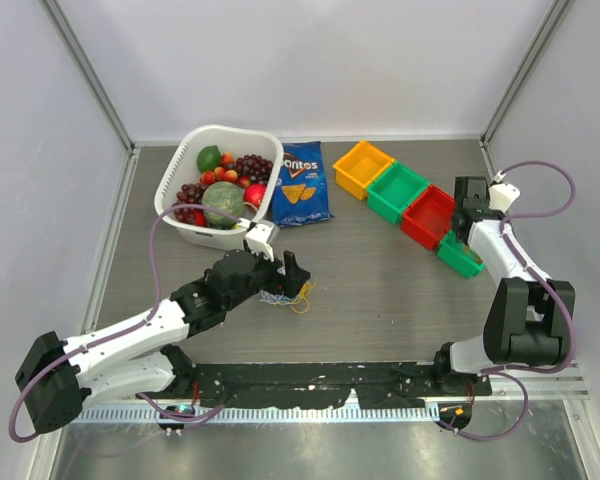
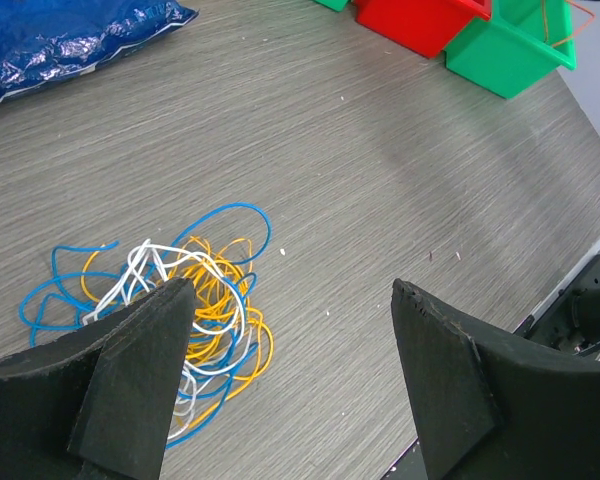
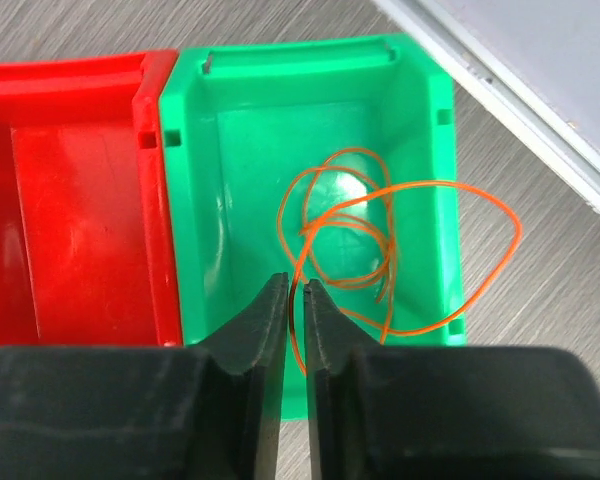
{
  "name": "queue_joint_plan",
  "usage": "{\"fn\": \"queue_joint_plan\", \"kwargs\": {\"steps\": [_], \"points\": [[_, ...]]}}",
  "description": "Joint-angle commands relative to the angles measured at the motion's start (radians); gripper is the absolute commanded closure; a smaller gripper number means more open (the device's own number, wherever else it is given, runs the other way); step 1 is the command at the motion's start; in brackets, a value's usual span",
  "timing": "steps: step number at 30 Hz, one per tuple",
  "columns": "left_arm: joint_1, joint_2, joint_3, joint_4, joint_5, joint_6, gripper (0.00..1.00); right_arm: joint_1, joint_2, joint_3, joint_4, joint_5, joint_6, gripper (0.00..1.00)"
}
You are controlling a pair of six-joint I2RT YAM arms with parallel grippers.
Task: Untangle the cables
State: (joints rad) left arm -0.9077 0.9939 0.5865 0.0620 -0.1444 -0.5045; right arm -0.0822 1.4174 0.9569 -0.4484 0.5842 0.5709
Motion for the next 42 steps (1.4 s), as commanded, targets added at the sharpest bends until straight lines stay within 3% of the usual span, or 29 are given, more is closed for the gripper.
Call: {"fn": "queue_joint_plan", "kwargs": {"steps": [1, 2, 6, 11, 14, 19, 22, 25, 27, 31, 38, 42], "points": [[0.001, -0.012, 0.004, 0.027, -0.006, -0.020, 0.17, 0.004, 0.006, 0.034, 0.036, -0.057, -0.045, 0.74], [0.001, -0.015, 0.000, 0.028, -0.014, -0.023, 0.17, 0.004, 0.002, 0.039, 0.033, -0.060, -0.052, 0.63], [0.001, -0.023, -0.005, 0.015, -0.035, -0.025, 0.16, 0.004, -0.026, 0.054, 0.022, -0.050, -0.065, 0.41], [0.001, -0.035, 0.010, -0.059, -0.087, -0.034, 0.15, 0.041, -0.069, 0.078, -0.006, -0.050, -0.089, 0.32], [0.001, -0.054, 0.010, -0.122, -0.145, -0.057, 0.14, 0.082, -0.095, 0.106, -0.033, -0.012, -0.109, 0.30], [0.010, -0.119, -0.037, -0.163, -0.262, -0.133, 0.07, 0.375, -0.138, 0.129, -0.042, -0.003, -0.210, 0.28], [0.049, -0.139, -0.047, -0.214, -0.276, -0.183, 0.04, 0.492, -0.178, 0.051, 0.037, -0.281, -0.197, 0.30], [0.121, -0.118, -0.039, -0.258, -0.184, -0.218, 0.03, 0.582, -0.212, -0.081, 0.274, -0.699, -0.137, 0.34], [0.164, -0.086, -0.036, -0.264, -0.112, -0.238, 0.05, 0.634, -0.215, -0.171, 0.441, -0.818, -0.079, 0.35], [0.185, -0.038, -0.037, -0.257, -0.044, -0.262, 0.12, 0.687, -0.108, -0.288, 0.719, -0.917, 0.006, 0.38], [0.185, -0.132, -0.021, -0.206, 0.140, -0.238, 0.10, 0.742, 0.025, -0.253, 0.794, -0.965, 0.000, 0.39], [0.184, -0.207, 0.024, -0.192, 0.241, -0.239, 0.12, 0.769, -0.006, -0.308, 0.823, -0.881, -0.025, 0.30]]}}
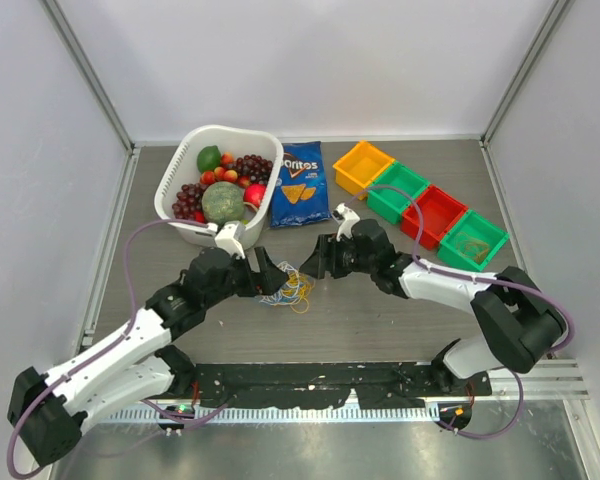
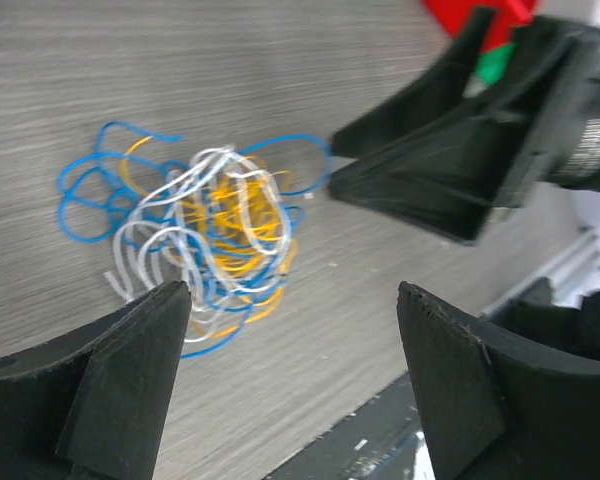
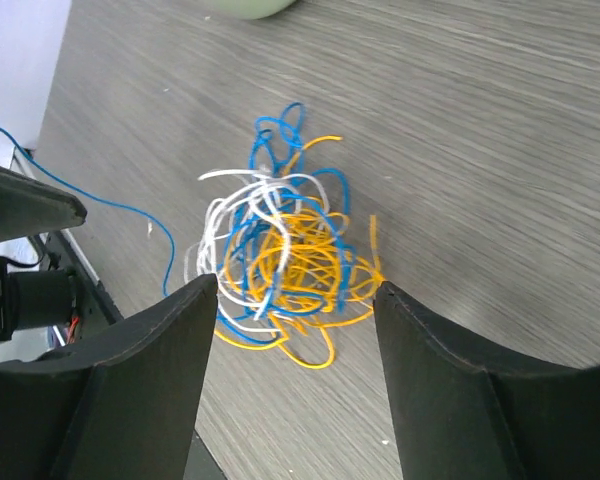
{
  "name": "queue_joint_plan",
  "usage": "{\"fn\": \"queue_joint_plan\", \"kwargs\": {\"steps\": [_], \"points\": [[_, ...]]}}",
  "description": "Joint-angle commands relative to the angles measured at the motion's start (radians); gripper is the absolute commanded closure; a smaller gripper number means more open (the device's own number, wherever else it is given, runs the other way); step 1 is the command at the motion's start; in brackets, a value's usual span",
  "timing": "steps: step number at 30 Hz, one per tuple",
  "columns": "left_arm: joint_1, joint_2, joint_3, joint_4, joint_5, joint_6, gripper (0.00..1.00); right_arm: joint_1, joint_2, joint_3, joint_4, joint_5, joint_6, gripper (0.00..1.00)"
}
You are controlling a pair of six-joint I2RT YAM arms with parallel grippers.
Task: Untangle the cables
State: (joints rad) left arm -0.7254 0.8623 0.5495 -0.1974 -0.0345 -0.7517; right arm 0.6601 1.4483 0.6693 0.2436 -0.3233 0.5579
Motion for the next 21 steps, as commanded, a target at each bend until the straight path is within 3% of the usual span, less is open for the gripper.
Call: {"fn": "queue_joint_plan", "kwargs": {"steps": [1, 3, 5, 6, 9, 14, 21], "points": [[0.003, -0.100, 0.066, 0.085, 0.154, 0.005, 0.14, 0.029, -0.042, -0.031, 0.135, 0.045, -0.009, 0.29], [0.003, -0.129, 0.060, 0.175, 0.238, -0.020, 0.14, 0.024, -0.039, -0.019, 0.105, 0.079, -0.036, 0.28], [0.003, -0.140, 0.049, 0.275, 0.295, -0.086, 0.06, 0.026, -0.043, -0.010, 0.082, 0.069, -0.050, 0.28], [0.003, -0.138, 0.047, 0.298, 0.297, -0.131, 0.01, 0.026, -0.058, -0.014, 0.092, 0.053, -0.049, 0.28], [0.004, -0.120, 0.055, 0.312, 0.224, -0.304, 0.00, 0.026, -0.121, -0.057, 0.150, 0.033, -0.043, 0.23], [0.004, -0.120, -0.011, 0.513, 0.107, -0.657, 0.00, 0.036, -0.167, -0.171, 0.510, -0.111, -0.003, 0.20], [0.004, -0.149, -0.011, 0.475, -0.044, -0.967, 0.04, 0.202, -0.002, -0.172, 0.813, -0.027, -0.130, 0.21]]}}
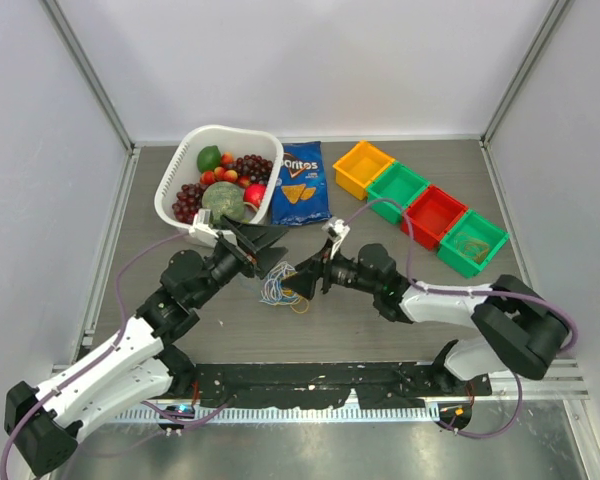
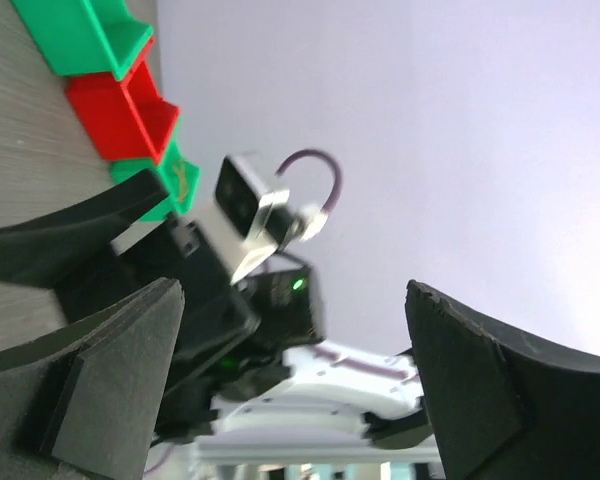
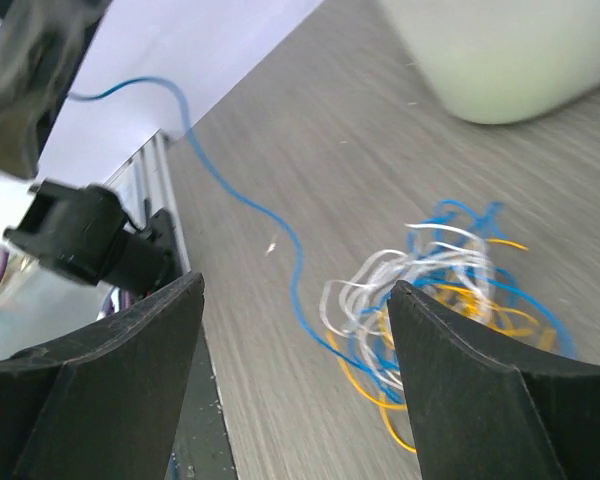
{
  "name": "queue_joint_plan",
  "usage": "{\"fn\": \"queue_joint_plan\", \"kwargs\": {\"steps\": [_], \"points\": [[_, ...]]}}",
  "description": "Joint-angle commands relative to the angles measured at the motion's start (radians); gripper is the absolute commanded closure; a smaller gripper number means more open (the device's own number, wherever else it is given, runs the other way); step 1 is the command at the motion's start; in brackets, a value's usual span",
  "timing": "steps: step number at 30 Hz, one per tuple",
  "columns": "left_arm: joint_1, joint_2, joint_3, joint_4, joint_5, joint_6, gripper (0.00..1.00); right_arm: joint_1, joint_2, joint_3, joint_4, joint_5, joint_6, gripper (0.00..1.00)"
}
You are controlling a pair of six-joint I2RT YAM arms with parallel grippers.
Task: Untangle the cables
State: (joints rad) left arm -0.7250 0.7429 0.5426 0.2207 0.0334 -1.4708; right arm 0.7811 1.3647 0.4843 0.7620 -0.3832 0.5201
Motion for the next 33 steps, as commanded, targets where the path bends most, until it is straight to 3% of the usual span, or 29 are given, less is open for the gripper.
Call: {"fn": "queue_joint_plan", "kwargs": {"steps": [1, 7, 17, 23, 29, 32, 33], "points": [[0.004, -0.042, -0.006, 0.054, -0.130, -0.273, 0.04, 0.095, 0.109, 0.043, 0.301, 0.029, -0.109, 0.21], [0.004, -0.126, -0.044, 0.086, -0.246, -0.333, 0.05, 0.162, 0.278, 0.135, 0.385, 0.081, -0.166, 0.22], [0.004, -0.099, -0.046, 0.195, -0.227, -0.345, 0.05, 0.199, 0.596, 0.295, 0.663, -0.037, 0.012, 0.28], [0.004, -0.063, -0.053, 0.256, -0.204, -0.315, 0.05, 0.221, 0.582, 0.229, 0.709, -0.029, 0.047, 0.34], [0.004, -0.045, -0.055, 0.296, -0.190, -0.306, 0.05, 0.231, 0.603, 0.249, 0.720, -0.079, 0.090, 0.27], [0.006, -0.057, -0.023, 0.295, -0.156, -0.148, 0.05, 0.228, 0.533, 0.199, 0.591, 0.054, 0.011, 0.27], [0.004, -0.071, 0.014, 0.234, -0.136, -0.072, 0.05, 0.231, 0.471, 0.194, 0.456, 0.107, -0.015, 0.27]]}}
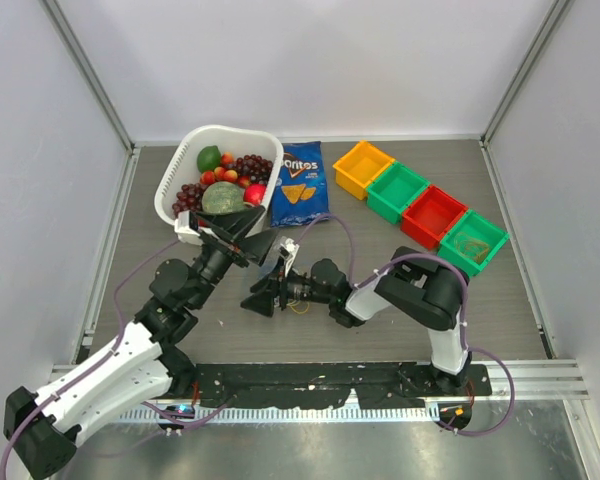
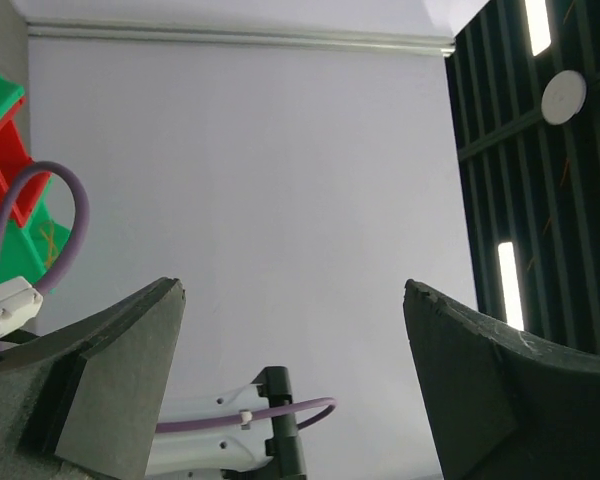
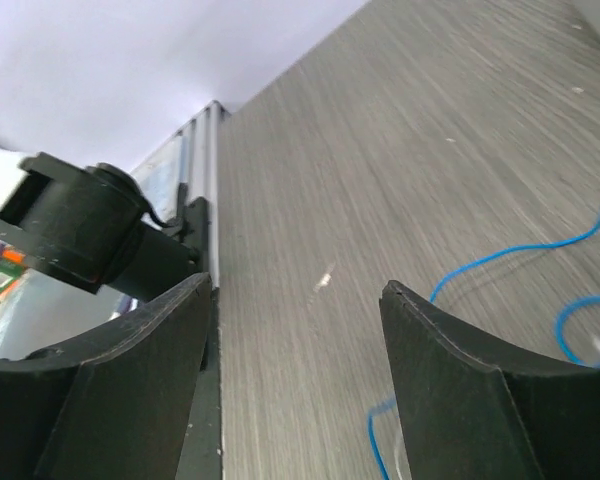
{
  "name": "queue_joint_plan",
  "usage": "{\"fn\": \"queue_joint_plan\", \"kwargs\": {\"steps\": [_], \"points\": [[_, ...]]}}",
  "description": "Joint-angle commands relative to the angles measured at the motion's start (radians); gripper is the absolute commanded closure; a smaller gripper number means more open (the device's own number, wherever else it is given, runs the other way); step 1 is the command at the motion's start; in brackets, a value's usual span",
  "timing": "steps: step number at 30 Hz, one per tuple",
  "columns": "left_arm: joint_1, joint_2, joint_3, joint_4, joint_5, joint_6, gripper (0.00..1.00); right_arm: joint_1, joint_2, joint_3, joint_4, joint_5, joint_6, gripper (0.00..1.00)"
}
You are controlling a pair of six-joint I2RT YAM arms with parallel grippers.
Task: Untangle the cables
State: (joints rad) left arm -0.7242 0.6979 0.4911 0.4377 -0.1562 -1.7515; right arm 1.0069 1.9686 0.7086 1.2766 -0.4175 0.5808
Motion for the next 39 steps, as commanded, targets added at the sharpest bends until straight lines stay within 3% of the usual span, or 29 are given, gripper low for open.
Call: {"fn": "queue_joint_plan", "kwargs": {"steps": [1, 5, 8, 11, 13, 15, 18, 20, 25, 33, 34, 39], "points": [[0.003, -0.038, 0.111, -0.096, 0.067, 0.310, 0.05, 0.002, -0.167, -0.053, -0.124, 0.240, -0.084, 0.27], [0.003, -0.083, 0.323, -0.622, 0.025, 0.732, 0.05, 0.002, -0.454, -0.202, -0.318, 0.365, -0.082, 0.27], [0.003, -0.121, 0.327, -0.815, -0.126, 0.831, 0.06, -0.004, -0.620, -0.253, -0.595, 0.558, -0.024, 0.27], [0.003, -0.136, 0.244, -0.821, -0.120, 0.874, 0.06, -0.036, -0.743, -0.245, -0.859, 0.628, 0.020, 0.30], [0.003, -0.114, 0.189, -0.794, -0.085, 0.879, 0.05, -0.109, -0.748, -0.209, -0.987, 0.573, 0.062, 0.32], [0.003, -0.063, 0.158, -0.774, -0.057, 0.874, 0.02, -0.268, -0.719, -0.170, -1.061, 0.452, 0.124, 0.37], [0.003, 0.064, 0.153, -0.746, -0.002, 0.886, 0.00, -0.352, -0.648, -0.146, -1.022, 0.231, 0.142, 0.44], [0.005, 0.159, 0.164, -0.734, 0.029, 0.908, 0.00, -0.356, -0.611, -0.109, -1.025, 0.198, 0.093, 0.44], [0.003, 0.366, 0.165, -0.651, 0.063, 0.931, 0.00, -0.355, -0.574, -0.089, -1.001, 0.204, 0.030, 0.41], [0.003, 0.549, 0.176, -0.554, 0.015, 0.971, 0.00, -0.320, -0.461, -0.015, -0.974, 0.232, 0.028, 0.43], [0.003, 0.574, 0.190, -0.559, 0.006, 0.978, 0.00, -0.311, -0.447, -0.005, -0.990, 0.240, 0.024, 0.44], [-0.001, 0.727, 0.263, -0.582, -0.032, 0.985, 0.00, -0.258, -0.427, 0.055, -1.072, 0.361, -0.013, 0.78]]}}
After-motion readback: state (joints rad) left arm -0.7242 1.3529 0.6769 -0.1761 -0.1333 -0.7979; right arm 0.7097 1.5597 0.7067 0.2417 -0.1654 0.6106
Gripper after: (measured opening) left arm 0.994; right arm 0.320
